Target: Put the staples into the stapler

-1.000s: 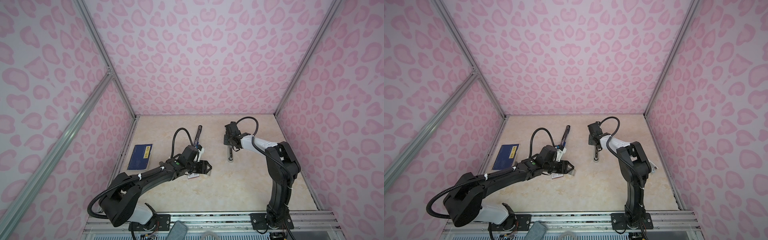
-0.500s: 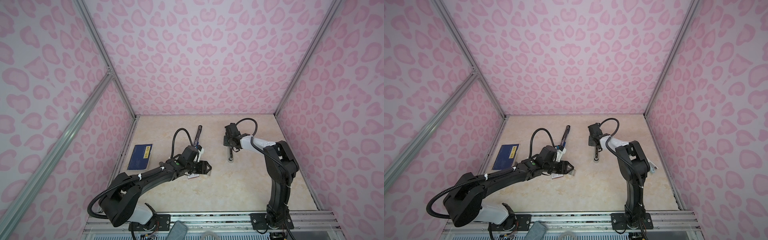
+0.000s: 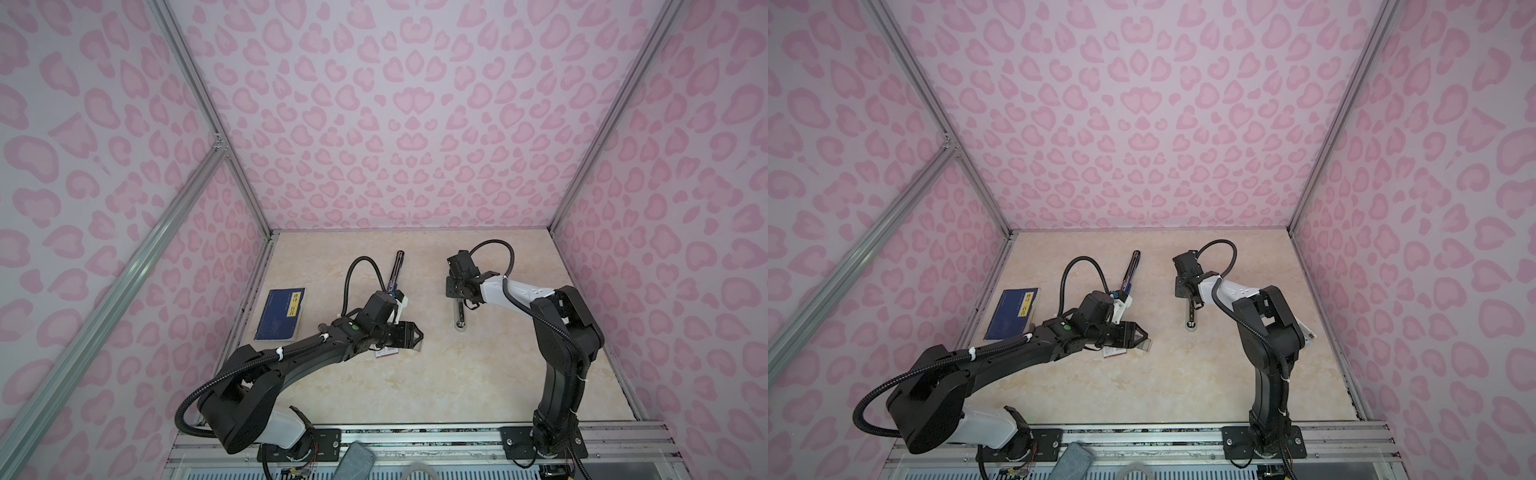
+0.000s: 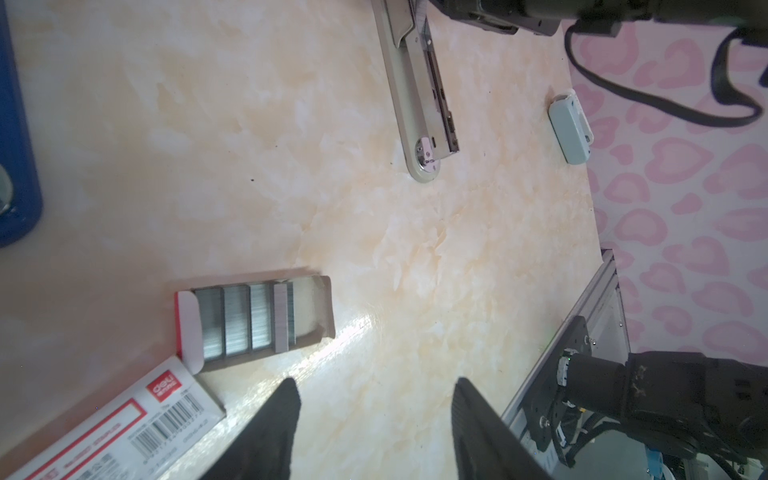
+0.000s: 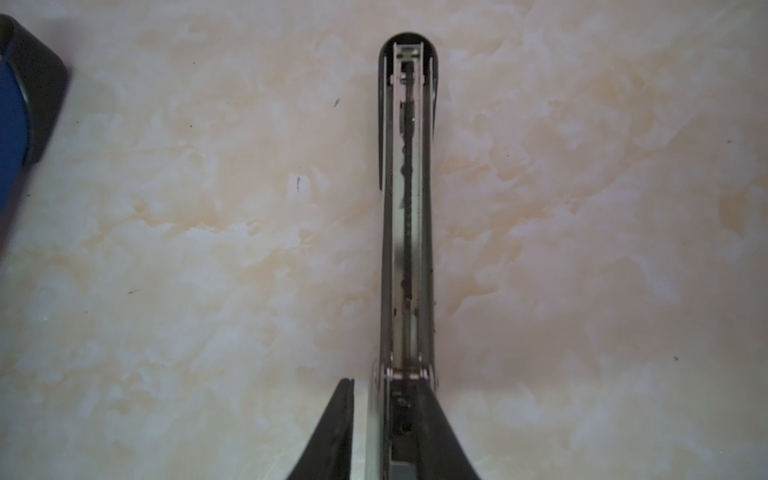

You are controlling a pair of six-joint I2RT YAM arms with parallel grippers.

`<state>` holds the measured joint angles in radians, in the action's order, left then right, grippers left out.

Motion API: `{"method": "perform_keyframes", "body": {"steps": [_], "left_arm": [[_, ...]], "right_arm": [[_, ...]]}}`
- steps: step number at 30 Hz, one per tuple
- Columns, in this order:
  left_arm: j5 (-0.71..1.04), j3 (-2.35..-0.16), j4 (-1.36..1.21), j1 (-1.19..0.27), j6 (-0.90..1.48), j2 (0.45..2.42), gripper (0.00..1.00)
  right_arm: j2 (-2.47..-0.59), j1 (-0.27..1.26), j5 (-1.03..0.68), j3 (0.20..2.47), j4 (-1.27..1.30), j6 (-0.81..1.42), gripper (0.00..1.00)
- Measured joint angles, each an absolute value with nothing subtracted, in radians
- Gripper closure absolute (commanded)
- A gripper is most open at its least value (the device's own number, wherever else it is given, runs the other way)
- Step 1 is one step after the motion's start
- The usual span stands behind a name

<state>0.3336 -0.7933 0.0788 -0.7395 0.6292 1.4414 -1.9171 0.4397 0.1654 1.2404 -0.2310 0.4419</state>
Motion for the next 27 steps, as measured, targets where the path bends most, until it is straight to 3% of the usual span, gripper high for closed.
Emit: {"method": "perform_keyframes", "body": {"steps": [27], "left_arm": [[0.337,-0.792,0.078,-0.739,0.629,1.446,0.38]], "right_arm": [[-1.886,0.472,0.168,1.16,-0.204,0.455,0.74]]}}
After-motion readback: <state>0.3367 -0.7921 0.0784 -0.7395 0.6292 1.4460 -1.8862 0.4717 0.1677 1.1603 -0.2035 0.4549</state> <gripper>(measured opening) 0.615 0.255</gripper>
